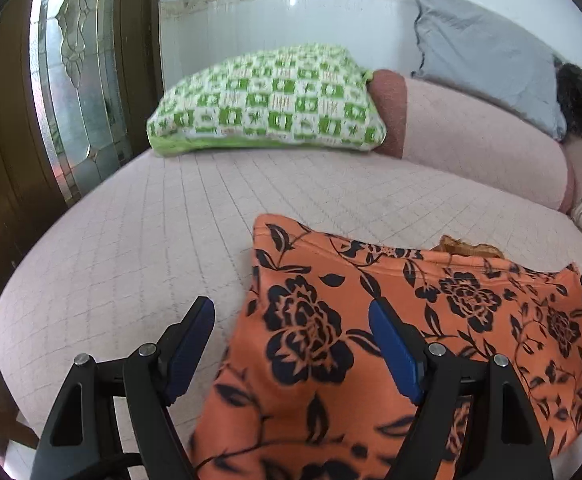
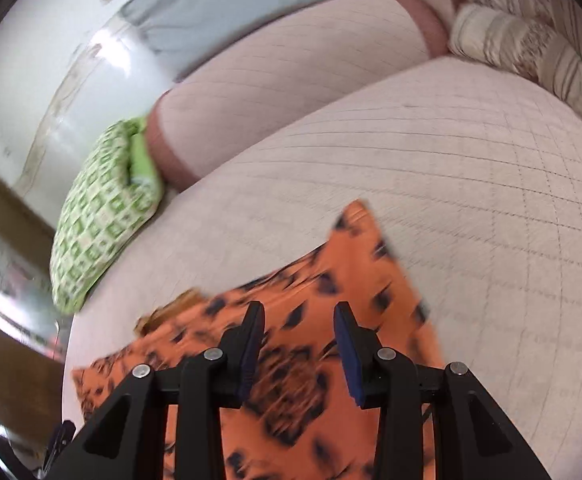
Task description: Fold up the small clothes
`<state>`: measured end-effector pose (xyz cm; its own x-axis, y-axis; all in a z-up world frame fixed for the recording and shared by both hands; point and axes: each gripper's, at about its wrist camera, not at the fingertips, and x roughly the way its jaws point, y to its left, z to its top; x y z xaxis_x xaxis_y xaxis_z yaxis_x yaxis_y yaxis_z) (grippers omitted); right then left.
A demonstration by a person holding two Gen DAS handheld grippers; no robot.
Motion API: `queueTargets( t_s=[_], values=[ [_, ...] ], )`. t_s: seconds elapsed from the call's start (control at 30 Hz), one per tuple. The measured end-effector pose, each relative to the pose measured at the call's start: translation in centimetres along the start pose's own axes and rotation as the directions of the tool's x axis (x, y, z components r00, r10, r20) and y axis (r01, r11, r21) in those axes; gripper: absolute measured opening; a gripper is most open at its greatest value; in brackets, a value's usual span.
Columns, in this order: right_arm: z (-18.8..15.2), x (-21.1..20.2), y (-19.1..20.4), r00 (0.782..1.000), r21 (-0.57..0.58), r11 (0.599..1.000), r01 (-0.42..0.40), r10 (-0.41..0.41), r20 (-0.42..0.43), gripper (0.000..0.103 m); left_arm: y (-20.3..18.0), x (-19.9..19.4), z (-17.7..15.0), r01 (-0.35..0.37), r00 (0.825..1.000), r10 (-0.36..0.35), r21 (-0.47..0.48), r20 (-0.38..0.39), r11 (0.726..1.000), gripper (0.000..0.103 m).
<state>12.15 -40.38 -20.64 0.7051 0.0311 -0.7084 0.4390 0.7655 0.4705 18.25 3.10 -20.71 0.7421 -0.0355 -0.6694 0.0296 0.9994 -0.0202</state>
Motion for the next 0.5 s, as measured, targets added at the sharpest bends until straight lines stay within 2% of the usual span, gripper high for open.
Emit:
queueTargets(
  t_s=[0.07,0.13,0.17,0.23,0.3,0.37,0.5],
  values=[
    [0.8,2.2,-1.5,0.999,0.042,0.999,0.009,-0.007,-0.044,0.040,-0.3,1.9,-0.2,-0.029,0.996,0.029,0.002,-0.081,1.000,0.080],
    [1.1,4.6,-3.0,0.995,0.084,0.995,0.060,-0.052,-0.090,0.038,-0.1,4.5,-0.8,-0.078,0.978,0.076,-0.002,-0.196,0.997,0.080],
    [1.3,5.4,-3.3,0.993,0.091,0.994,0.058,-0.049,-0.103,0.038,0.2,5.0,-1.0,-0.072,0.973,0.067,-0.018,-0.221,0.997,0.080],
    [1.5,5.4,-2.6,0.995,0.061,0.996,0.067,-0.062,-0.082,0.038,0.5,4.8,-1.1,-0.063,0.977,0.051,-0.050,-0.208,0.997,0.080],
    [1.3,4.7,-1.4,0.995,0.027,0.997,0.076,-0.074,-0.071,0.038,0.1,4.2,-1.2,-0.080,0.981,0.076,-0.012,-0.181,0.997,0.080],
    [0.8,3.5,-0.3,0.997,-0.003,0.999,0.049,-0.049,-0.057,0.038,-0.4,3.5,-1.5,-0.084,0.984,0.085,0.015,-0.157,0.996,0.080],
    [-1.3,-0.3,1.1,1.000,-0.079,0.997,-0.017,0.016,-0.012,0.038,-0.1,1.0,-1.8,-0.056,0.996,0.056,0.005,-0.072,0.998,0.080]
  ],
)
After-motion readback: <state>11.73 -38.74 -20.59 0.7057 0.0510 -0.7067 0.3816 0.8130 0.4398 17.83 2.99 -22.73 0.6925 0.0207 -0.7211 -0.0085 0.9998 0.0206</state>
